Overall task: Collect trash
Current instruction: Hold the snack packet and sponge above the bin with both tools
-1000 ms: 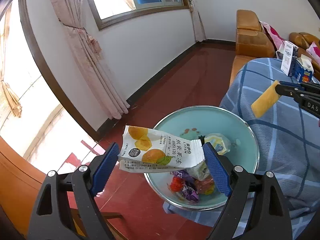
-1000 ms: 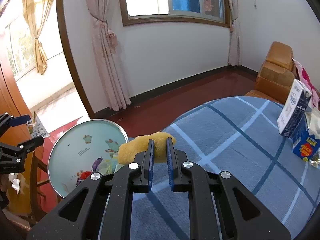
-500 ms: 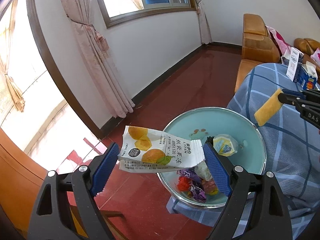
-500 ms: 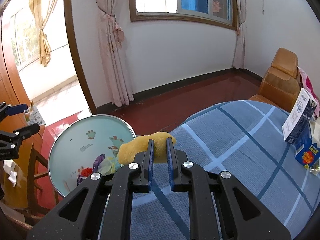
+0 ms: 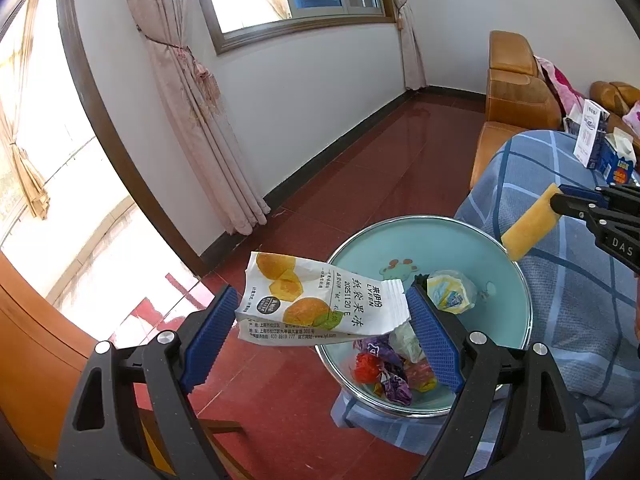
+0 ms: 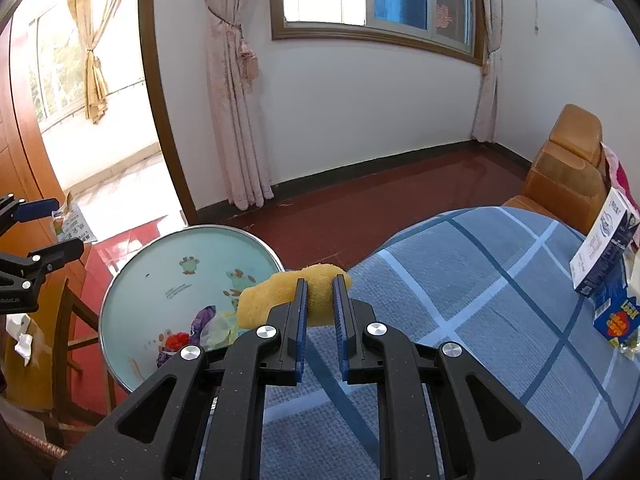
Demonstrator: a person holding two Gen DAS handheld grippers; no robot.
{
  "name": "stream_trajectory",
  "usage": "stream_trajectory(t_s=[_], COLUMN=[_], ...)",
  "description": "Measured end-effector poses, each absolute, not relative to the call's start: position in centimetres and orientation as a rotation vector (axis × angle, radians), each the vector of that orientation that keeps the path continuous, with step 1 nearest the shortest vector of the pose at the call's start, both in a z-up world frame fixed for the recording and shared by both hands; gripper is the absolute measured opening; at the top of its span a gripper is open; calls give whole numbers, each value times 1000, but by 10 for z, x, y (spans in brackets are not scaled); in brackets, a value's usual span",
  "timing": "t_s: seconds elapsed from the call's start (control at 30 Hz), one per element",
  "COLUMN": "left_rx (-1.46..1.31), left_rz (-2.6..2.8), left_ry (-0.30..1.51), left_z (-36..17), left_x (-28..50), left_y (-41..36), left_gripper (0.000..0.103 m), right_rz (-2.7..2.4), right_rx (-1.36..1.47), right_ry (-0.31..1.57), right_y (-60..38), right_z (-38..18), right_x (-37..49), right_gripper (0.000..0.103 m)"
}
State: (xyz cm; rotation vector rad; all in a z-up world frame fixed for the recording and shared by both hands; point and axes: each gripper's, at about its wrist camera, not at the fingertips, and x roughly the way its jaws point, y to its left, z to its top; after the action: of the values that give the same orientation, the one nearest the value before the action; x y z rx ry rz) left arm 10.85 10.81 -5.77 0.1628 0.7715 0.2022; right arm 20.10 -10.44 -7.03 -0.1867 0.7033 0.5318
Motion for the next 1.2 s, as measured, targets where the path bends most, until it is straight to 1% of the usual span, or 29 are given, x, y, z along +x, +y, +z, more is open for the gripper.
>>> stream_trajectory(t_s=[1.2], left_rx=[173], left_rz=[194], left_ry=[759], left_z=[-57], left_x=[103], left_y=[105], left_gripper=[85], right_rz=[562], right_rx=[-199], right_ry=[695], right_y=[-91], right_z=[-69], right_x=[191], right_gripper=[14])
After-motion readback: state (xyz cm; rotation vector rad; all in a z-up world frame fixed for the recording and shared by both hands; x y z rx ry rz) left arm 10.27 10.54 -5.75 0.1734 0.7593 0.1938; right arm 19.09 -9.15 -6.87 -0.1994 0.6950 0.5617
